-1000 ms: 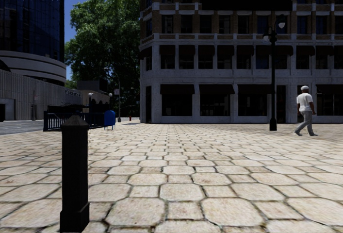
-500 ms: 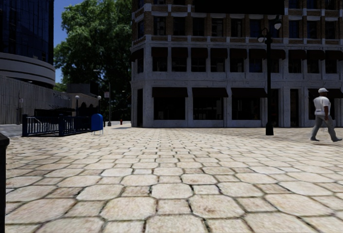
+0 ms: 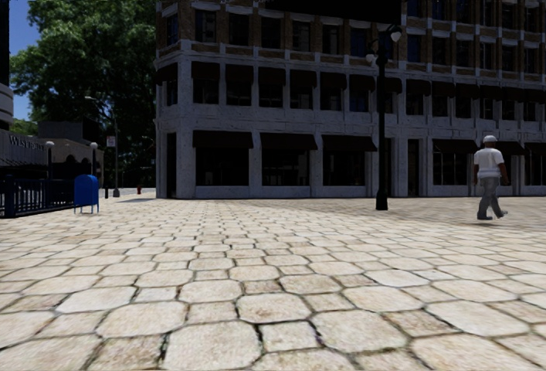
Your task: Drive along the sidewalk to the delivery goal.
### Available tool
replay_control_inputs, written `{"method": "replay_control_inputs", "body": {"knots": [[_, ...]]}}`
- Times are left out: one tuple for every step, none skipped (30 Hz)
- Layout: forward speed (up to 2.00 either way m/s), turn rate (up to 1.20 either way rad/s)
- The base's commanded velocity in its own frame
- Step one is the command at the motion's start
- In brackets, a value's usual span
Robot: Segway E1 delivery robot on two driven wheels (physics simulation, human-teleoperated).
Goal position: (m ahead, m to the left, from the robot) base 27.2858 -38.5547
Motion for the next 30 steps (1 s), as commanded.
{"method": "replay_control_inputs", "body": {"knots": [[1.23,-0.58],[1.28,-0.58],[1.35,-0.58],[1.35,-0.58],[1.4,-0.58],[1.42,-0.58],[1.43,-0.58],[1.43,-0.58],[1.44,-0.58],[1.45,-0.58],[1.46,-0.58],[1.46,-0.58],[1.46,-0.58],[1.47,-0.58],[1.47,-0.58],[1.47,-0.58],[1.52,-0.58],[1.57,-0.58],[1.63,-0.58],[1.63,-0.58],[1.67,-0.58],[1.7,-0.58],[1.72,-0.58],[1.72,-0.58],[1.73,-0.58],[1.73,-0.58],[1.75,-0.58],[1.75,-0.58],[1.78,-0.58],[2.0,-0.58]]}}
